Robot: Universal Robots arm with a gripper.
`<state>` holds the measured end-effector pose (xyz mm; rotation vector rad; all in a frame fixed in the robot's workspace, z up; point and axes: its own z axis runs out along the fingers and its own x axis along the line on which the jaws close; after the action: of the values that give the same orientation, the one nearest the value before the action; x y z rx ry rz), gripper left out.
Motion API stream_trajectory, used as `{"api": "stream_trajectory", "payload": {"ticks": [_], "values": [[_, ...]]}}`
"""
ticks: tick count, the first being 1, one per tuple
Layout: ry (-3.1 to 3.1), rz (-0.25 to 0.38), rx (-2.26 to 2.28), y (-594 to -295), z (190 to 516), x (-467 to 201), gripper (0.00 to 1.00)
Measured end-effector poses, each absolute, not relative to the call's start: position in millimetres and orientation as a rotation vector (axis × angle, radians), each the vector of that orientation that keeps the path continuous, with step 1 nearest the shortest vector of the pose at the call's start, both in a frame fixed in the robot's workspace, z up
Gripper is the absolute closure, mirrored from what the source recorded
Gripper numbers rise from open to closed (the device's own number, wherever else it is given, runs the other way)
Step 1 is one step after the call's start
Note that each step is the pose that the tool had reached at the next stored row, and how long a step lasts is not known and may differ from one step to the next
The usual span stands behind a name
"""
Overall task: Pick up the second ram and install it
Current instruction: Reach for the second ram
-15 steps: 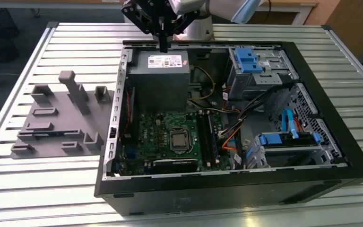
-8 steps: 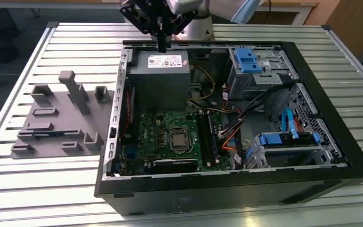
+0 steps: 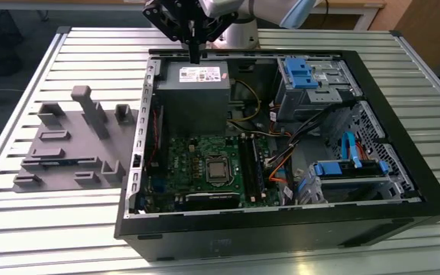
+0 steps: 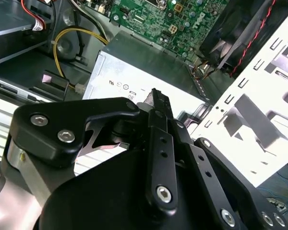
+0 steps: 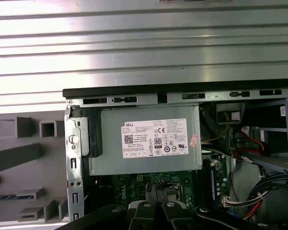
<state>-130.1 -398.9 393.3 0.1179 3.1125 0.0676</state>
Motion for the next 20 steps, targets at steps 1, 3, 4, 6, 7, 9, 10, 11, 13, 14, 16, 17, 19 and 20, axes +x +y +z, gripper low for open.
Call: {"api": "stream_trajectory", "payload": {"ticks": [1, 3, 4, 6, 7, 9, 10, 11, 13, 14, 16, 17, 19, 20], "values": [[3.112, 0.068, 0.118, -399.0, 393.3, -131.1, 0.89], [3.112, 0.068, 0.118, -398.9, 393.3, -131.7, 0.89], [3.112, 0.068, 0.118, -398.9, 393.3, -131.9, 0.89], [3.112, 0.068, 0.118, -398.9, 393.3, -132.6, 0.89], [3.112, 0.068, 0.118, -398.9, 393.3, -132.8, 0.89], [3.112, 0.068, 0.118, -398.9, 393.3, -133.3, 0.89], [3.112, 0.068, 0.118, -398.9, 393.2, -133.7, 0.89], [3.112, 0.068, 0.118, -398.9, 393.2, -133.8, 0.89], [3.113, 0.068, 0.118, -398.9, 393.2, -134.2, 0.89], [3.113, 0.068, 0.118, -398.9, 393.2, -134.4, 0.89], [3.112, 0.068, 0.118, -398.9, 393.1, -134.8, 0.89], [3.113, 0.068, 0.118, -398.9, 393.2, -135.1, 0.89], [3.113, 0.068, 0.118, -398.9, 393.1, -135.5, 0.89], [3.113, 0.068, 0.118, -398.9, 393.1, -135.7, 0.89]]}}
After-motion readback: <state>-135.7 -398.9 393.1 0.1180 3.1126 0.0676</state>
